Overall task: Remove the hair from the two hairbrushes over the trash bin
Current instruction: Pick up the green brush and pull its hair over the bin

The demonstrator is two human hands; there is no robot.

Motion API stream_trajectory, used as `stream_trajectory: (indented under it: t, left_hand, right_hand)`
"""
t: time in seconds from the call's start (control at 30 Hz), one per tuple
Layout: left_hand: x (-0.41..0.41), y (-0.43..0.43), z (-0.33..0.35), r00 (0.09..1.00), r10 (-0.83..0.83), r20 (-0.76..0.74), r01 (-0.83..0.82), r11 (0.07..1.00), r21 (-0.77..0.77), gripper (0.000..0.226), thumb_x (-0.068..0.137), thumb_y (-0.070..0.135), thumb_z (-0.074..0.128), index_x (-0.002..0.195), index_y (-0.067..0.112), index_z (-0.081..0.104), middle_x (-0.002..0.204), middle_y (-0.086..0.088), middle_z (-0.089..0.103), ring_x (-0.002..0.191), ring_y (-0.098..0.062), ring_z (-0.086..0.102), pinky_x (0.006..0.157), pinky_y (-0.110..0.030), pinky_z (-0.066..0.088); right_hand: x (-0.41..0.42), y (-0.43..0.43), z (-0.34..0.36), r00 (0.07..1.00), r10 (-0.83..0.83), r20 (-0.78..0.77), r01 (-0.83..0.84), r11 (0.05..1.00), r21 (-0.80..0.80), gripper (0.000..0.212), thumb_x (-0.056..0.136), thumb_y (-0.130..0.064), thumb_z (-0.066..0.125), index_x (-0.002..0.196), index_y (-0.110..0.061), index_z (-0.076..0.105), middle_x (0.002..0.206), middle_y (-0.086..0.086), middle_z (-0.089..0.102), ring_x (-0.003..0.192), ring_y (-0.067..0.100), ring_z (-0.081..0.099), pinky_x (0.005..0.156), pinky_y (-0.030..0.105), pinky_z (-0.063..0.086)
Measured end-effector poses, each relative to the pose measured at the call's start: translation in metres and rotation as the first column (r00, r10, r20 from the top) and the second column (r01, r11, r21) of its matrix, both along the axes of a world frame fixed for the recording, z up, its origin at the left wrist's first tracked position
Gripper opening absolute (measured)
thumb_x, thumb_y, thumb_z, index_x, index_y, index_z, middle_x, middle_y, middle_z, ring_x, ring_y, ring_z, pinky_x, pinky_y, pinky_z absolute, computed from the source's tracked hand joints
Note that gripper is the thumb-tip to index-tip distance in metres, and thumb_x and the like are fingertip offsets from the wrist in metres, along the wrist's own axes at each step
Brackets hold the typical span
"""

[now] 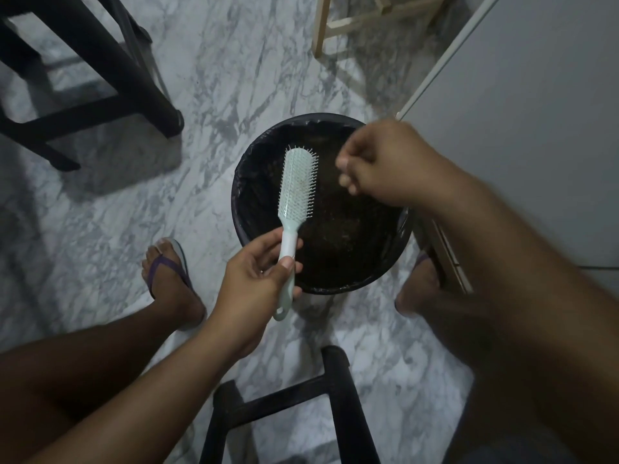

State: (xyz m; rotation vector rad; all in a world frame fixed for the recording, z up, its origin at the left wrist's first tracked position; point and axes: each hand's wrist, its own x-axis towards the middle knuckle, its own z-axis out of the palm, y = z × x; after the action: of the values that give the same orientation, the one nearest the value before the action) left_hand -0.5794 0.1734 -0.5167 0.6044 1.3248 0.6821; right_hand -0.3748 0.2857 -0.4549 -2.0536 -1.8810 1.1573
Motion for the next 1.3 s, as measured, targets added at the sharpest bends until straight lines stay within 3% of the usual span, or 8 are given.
stream_trajectory:
  t: [0.13,0.27,0.4,0.57,0.63,0.8,1.1,1.3]
  left_hand:
    - [0.000,0.002,0.002,0.999,0.009,0.037,-0.010,1.000,0.013,0.041,0.098,0.000,0.056,0.134,0.019,0.059,0.120,0.003,0.074,0.085,-0.013,0.066,0.066,-0.033,0.054]
    - [-0.001,0.007,0.004,0.998,0.015,0.059,-0.016,1.000,0.014,0.041,0.098,0.002,0.056,0.135,0.018,0.059,0.121,0.002,0.073,0.087,-0.014,0.065,0.067,-0.033,0.054]
    - [-0.002,0.009,0.004,0.998,0.018,0.067,-0.019,1.000,0.012,0.039,0.098,0.001,0.055,0.133,0.018,0.060,0.121,0.000,0.073,0.087,-0.015,0.065,0.067,-0.033,0.054]
    - [-0.001,0.009,0.002,0.999,0.007,0.052,-0.007,1.000,-0.004,0.039,0.099,0.001,0.055,0.132,0.019,0.061,0.120,0.001,0.073,0.084,-0.013,0.065,0.064,-0.032,0.053]
    - [-0.001,0.008,0.002,0.999,-0.005,0.035,0.005,1.000,-0.001,0.039,0.099,0.001,0.055,0.133,0.019,0.060,0.118,0.003,0.074,0.083,-0.012,0.065,0.064,-0.032,0.052]
    - [-0.001,0.009,0.000,0.999,-0.036,-0.040,0.037,0.999,0.027,0.044,0.098,0.003,0.056,0.139,0.020,0.057,0.122,0.004,0.072,0.087,-0.010,0.066,0.068,-0.031,0.053]
    - [-0.004,0.011,0.002,0.989,-0.095,-0.116,0.109,0.987,0.120,0.046,0.098,0.001,0.058,0.136,0.027,0.059,0.120,0.002,0.072,0.095,-0.018,0.067,0.075,-0.037,0.060]
    - [0.003,0.005,0.002,0.999,-0.048,-0.005,0.048,0.999,0.025,0.043,0.098,-0.001,0.056,0.136,0.019,0.061,0.118,0.002,0.074,0.082,-0.014,0.064,0.067,-0.036,0.054]
  right_hand:
    - [0.005,-0.006,-0.025,0.874,0.300,0.382,-0.181,0.931,-0.317,0.017,0.091,-0.003,0.061,0.107,-0.002,0.069,0.109,0.021,0.070,0.101,0.036,0.068,0.090,0.049,0.057]
    - [0.005,-0.002,-0.031,0.954,0.161,0.254,-0.110,0.973,-0.203,0.012,0.087,-0.005,0.068,0.094,-0.011,0.077,0.096,0.005,0.075,0.093,0.021,0.070,0.088,0.041,0.059]
    - [0.001,-0.007,-0.045,0.918,0.270,0.290,-0.200,0.947,-0.251,0.040,0.082,-0.003,0.064,0.119,-0.019,0.068,0.138,0.012,0.058,0.110,0.032,0.064,0.093,0.046,0.056]
    - [-0.012,-0.001,-0.029,0.999,0.031,-0.014,-0.025,0.954,0.298,0.009,0.086,-0.026,0.067,0.090,-0.023,0.074,0.083,-0.009,0.072,0.076,0.005,0.065,0.073,0.020,0.053]
    - [-0.020,-0.005,-0.027,0.996,0.092,-0.015,-0.084,0.956,0.283,0.007,0.085,-0.027,0.067,0.087,-0.024,0.074,0.076,-0.010,0.070,0.068,0.001,0.061,0.067,0.016,0.051]
    - [-0.026,-0.009,-0.032,0.988,0.130,0.087,-0.145,0.970,0.196,0.015,0.086,-0.035,0.069,0.097,-0.024,0.071,0.085,-0.011,0.069,0.081,0.007,0.066,0.080,0.036,0.058]
    - [-0.025,-0.018,-0.029,0.986,0.042,0.164,-0.085,0.961,0.263,0.019,0.085,-0.039,0.073,0.099,-0.026,0.072,0.089,-0.010,0.071,0.085,0.013,0.066,0.079,0.035,0.057]
    - [-0.030,-0.019,-0.036,0.987,0.053,0.152,-0.090,0.963,0.254,0.010,0.093,-0.029,0.065,0.093,-0.020,0.069,0.091,-0.007,0.062,0.084,0.015,0.062,0.075,0.036,0.054]
